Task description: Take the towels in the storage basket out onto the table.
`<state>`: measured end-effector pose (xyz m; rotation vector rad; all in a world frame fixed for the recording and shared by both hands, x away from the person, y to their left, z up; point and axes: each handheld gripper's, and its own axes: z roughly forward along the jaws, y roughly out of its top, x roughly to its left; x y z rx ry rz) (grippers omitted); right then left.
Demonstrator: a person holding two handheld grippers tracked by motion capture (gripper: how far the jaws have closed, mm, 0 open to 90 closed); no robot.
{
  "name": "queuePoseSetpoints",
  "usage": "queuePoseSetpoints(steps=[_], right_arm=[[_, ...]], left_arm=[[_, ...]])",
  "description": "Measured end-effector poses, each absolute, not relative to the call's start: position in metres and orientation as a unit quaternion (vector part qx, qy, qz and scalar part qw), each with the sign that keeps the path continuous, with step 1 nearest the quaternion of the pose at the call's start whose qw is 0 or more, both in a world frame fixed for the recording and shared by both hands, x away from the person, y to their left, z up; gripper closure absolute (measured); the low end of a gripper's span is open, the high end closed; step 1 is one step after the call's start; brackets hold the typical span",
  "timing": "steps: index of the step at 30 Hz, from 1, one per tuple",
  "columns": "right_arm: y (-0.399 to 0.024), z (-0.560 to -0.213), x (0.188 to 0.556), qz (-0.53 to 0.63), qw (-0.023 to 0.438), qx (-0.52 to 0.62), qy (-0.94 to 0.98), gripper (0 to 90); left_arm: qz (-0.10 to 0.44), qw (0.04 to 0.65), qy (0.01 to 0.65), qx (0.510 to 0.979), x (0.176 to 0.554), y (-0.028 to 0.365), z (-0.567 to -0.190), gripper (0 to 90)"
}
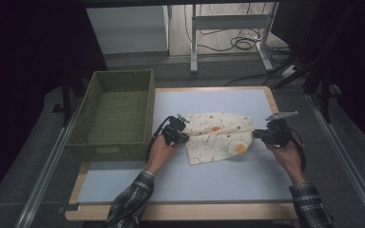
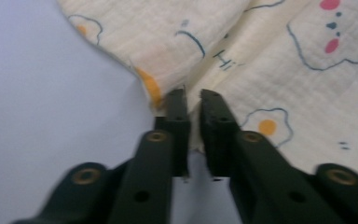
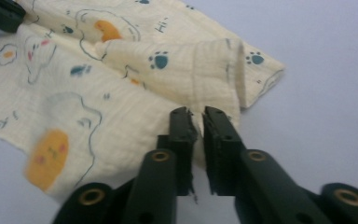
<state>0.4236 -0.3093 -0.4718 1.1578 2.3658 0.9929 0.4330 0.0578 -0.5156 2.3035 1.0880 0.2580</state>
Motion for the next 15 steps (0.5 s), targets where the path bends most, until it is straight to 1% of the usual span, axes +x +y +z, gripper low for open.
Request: queuePoseSetpoints(steps=[2, 3, 5, 7, 11, 12, 13, 15], right_arm=[[-0.312, -0.471, 0.421, 0.357, 0.162, 0.405, 0.826, 72.2], [-0.313, -0.47, 0.418, 0.363, 0.16, 0.404, 0.824, 70.7], [-0.314, -0.468, 0.411, 0.361, 0.163, 0.403, 0.825, 68.2], [-0.318, -0.465, 0.399, 0.356, 0.17, 0.396, 0.829, 67.2], [-0.322, -0.465, 0.388, 0.36, 0.162, 0.391, 0.832, 67.3], [-0.323, -0.467, 0.385, 0.359, 0.159, 0.389, 0.833, 67.3], [-0.324, -0.471, 0.381, 0.359, 0.154, 0.388, 0.835, 67.3], [-0.324, -0.474, 0.379, 0.358, 0.151, 0.389, 0.835, 67.3]], left_arm=[[0.109, 0.287, 0.402, 0.863, 0.427, 0.055, -0.514, 65.3], [0.114, 0.286, 0.397, 0.865, 0.424, 0.055, -0.512, 62.4], [0.121, 0.287, 0.389, 0.867, 0.416, 0.052, -0.507, 52.9], [0.128, 0.293, 0.376, 0.87, 0.405, 0.051, -0.502, 48.2], [0.107, 0.311, 0.35, 0.877, 0.382, 0.052, -0.498, 48.8], [0.096, 0.318, 0.343, 0.879, 0.377, 0.053, -0.499, 50.9], [0.07, 0.332, 0.331, 0.881, 0.368, 0.051, -0.505, 52.3], [0.065, 0.327, 0.327, 0.884, 0.364, 0.049, -0.509, 52.3]])
